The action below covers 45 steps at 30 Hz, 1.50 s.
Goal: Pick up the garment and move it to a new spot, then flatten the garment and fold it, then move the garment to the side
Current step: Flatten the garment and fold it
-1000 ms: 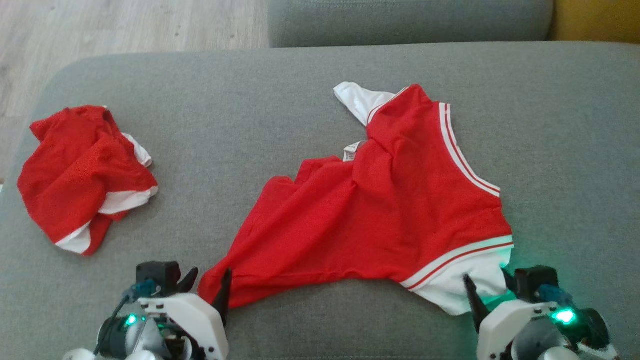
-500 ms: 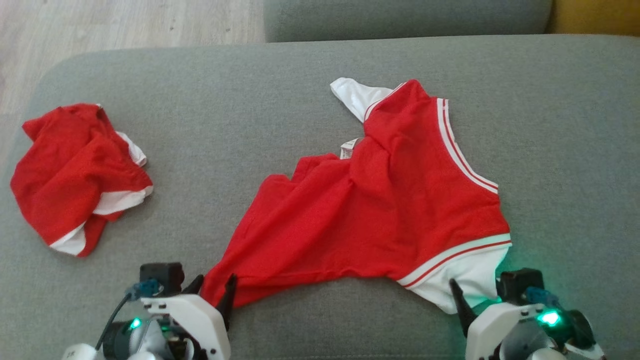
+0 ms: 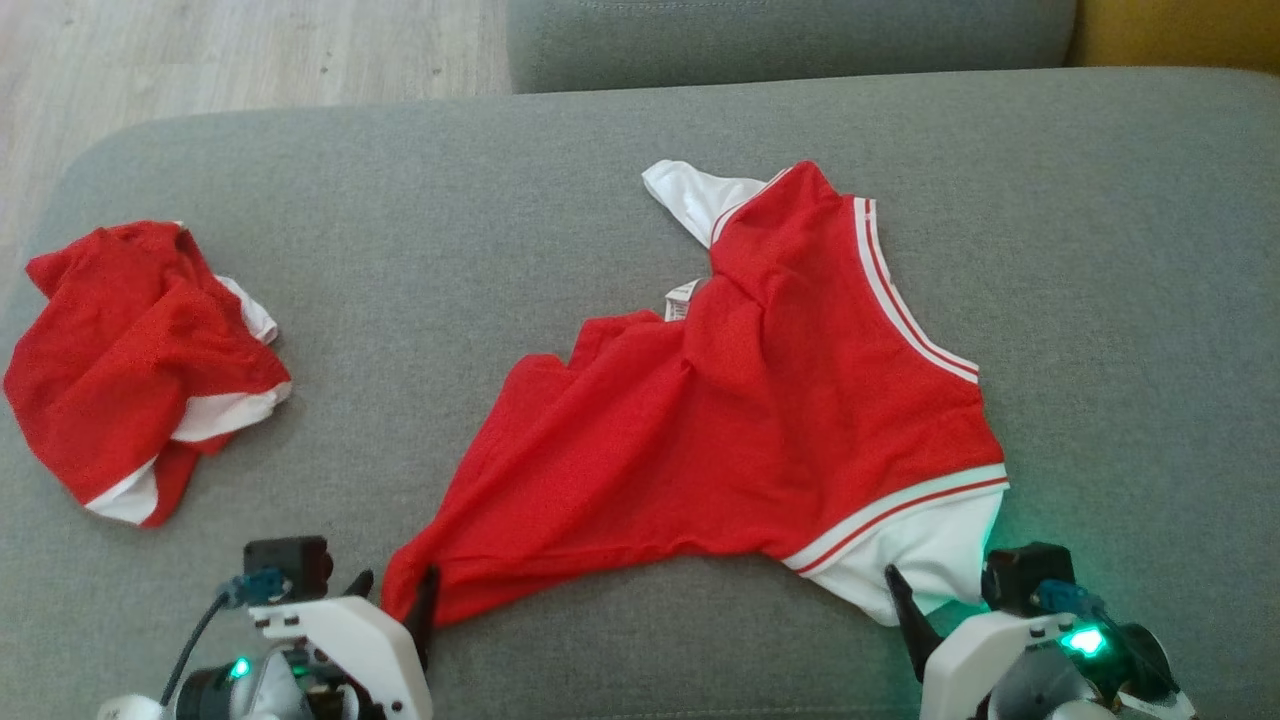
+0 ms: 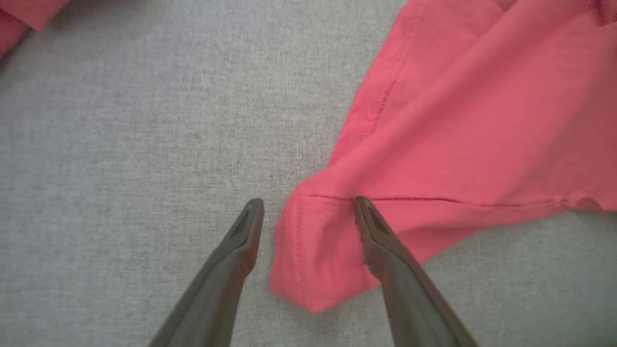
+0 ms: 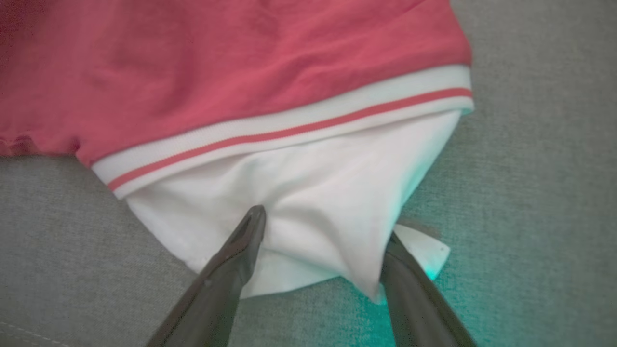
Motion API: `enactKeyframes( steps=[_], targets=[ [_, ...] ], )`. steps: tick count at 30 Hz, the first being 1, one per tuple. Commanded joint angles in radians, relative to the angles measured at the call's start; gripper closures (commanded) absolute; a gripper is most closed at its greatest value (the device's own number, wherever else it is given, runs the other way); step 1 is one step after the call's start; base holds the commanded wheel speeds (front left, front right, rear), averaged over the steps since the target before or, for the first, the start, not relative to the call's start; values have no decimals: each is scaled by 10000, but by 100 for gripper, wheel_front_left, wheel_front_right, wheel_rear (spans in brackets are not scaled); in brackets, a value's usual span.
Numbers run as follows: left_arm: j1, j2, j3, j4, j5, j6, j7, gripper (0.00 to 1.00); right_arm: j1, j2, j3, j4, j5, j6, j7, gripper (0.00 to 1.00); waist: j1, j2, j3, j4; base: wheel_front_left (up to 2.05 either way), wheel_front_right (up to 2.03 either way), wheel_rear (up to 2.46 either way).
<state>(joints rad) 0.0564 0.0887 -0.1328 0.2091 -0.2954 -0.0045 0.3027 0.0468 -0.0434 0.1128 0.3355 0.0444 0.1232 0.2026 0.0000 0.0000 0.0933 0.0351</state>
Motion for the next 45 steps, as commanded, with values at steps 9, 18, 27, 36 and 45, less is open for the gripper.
enactKeyframes(
  steps=[9,18,27,36,45],
  targets=[
    [-626,53,319,246,-259,-49,-154,0,-599,-68,346,-28,13,75,-24,0,0,0,97,-131,0,0,0],
    [-800,29,248,473,-486,-266,-522,100,-847,-68,295,84,502,75,-211,100,0,0,178,-204,0,0,0],
    [-592,-165,500,-1421,-1784,-575,-542,100,-717,-68,-173,-2565,3423,75,-342,100,0,0,-112,-260,0,0,0],
    [-696,-232,642,-6201,-4346,-831,1017,100,-803,-68,-1959,-7480,7601,75,1286,100,0,0,-619,-305,0,0,0],
    [-2514,-188,1032,-9826,-6282,-45,2522,100,-2116,-68,-3852,-10090,10142,75,2295,100,0,0,-877,-459,0,0,0]
  ],
)
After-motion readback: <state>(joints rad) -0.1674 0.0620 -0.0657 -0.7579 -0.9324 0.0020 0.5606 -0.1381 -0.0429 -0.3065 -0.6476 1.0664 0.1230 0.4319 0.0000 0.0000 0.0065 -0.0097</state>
